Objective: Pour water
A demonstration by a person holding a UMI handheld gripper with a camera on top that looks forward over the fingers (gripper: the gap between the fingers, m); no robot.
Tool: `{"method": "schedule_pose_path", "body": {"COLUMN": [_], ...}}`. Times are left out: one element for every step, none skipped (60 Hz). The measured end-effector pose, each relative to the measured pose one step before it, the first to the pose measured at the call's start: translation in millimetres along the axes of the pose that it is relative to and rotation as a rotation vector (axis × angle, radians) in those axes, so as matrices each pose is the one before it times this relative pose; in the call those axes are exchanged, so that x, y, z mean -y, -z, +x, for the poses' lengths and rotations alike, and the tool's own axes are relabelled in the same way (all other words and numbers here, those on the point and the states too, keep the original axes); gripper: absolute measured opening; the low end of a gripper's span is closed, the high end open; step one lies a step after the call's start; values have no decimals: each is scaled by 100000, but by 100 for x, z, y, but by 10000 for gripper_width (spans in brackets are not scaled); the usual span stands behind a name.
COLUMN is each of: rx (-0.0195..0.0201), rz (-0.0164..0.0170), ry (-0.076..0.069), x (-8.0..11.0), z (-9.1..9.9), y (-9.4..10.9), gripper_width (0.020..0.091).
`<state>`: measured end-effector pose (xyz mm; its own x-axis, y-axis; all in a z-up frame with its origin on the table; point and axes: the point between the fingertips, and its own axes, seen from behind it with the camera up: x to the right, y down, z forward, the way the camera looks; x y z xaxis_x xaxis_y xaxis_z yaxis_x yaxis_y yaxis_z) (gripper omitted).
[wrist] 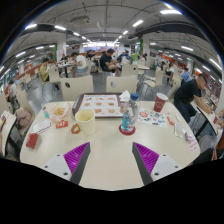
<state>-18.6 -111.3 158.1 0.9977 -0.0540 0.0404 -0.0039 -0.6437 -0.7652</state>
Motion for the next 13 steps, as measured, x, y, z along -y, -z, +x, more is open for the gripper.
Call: {"method": "schedule_pose_path", "body": {"rx": [131, 216, 175, 95, -67, -134, -263, -359, -279, -52, 37, -115, -246], "rz": [112, -35, -91, -24, 20, 166, 158, -95, -413, -527, -422, -44, 267], "ry": [171, -25, -141, 56, 194, 220, 107, 87, 167, 97, 7, 22, 197], "x": [30, -11, -1, -75, 4, 11, 5, -16, -64, -86, -86, -2, 46], "z": [-117, -103, -86, -18, -33, 13, 20, 33, 43, 12, 5, 14, 29], "y": [87, 60, 75, -89, 63, 29, 3, 1, -4, -8, -20, -13, -15], "gripper_width": [851, 853, 852, 850, 852, 848, 849, 849, 848, 850, 848, 848, 849]}}
